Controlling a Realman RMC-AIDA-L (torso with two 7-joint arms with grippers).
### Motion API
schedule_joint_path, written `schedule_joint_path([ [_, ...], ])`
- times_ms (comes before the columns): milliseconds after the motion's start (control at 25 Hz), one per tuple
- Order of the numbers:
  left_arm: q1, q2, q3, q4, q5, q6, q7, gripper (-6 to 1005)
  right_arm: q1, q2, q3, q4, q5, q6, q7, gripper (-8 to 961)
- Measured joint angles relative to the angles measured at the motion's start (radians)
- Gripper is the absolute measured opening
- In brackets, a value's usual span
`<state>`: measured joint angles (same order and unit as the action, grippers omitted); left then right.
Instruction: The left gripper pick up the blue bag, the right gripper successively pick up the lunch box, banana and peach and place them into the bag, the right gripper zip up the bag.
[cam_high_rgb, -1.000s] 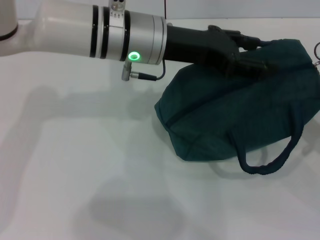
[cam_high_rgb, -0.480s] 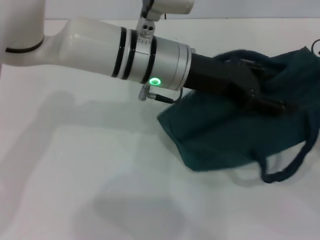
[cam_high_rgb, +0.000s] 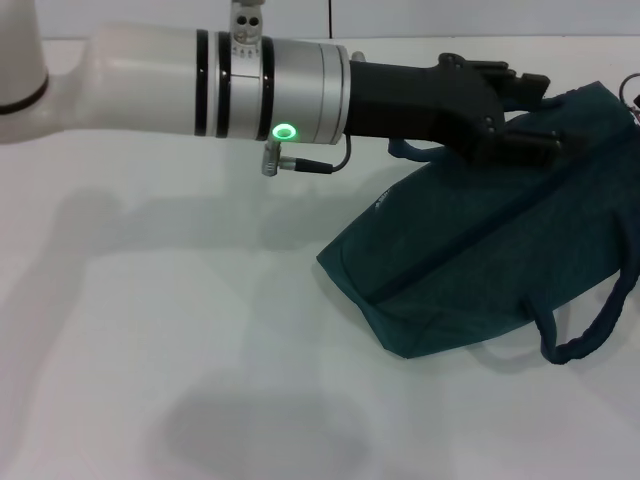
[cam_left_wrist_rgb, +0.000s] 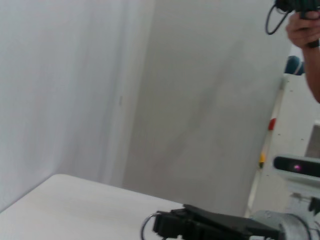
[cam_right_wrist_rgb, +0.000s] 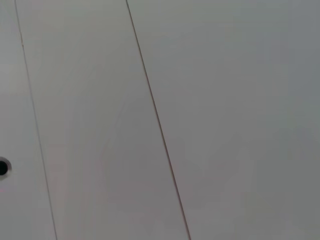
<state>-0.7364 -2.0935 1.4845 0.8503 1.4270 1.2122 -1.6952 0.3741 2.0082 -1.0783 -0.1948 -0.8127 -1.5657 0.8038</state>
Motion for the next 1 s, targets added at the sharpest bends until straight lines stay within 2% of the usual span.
schedule_joint_path([
  [280,-0.042,-0.005,0.050,-0.060,-0.002,-0.115,0.000,750,0.004,0.001,0.000,0.000,0.000,0.005,0.000,17],
  [480,-0.047,-0.007,0.114,-0.063,-0.006,-0.198,0.002,731,0.005,0.001,0.000,0.000,0.000,0.012,0.000,17],
  [680,-0.046,-0.008,0.153,-0.065,-0.050,-0.221,0.033,502,0.005,0.002,0.000,0.003,0.000,0.012,0.000,17],
  [1000,-0.039,-0.008,0.171,-0.084,-0.103,-0.227,0.143,303,-0.003,0.003,0.000,0.010,0.000,0.012,0.000,17],
])
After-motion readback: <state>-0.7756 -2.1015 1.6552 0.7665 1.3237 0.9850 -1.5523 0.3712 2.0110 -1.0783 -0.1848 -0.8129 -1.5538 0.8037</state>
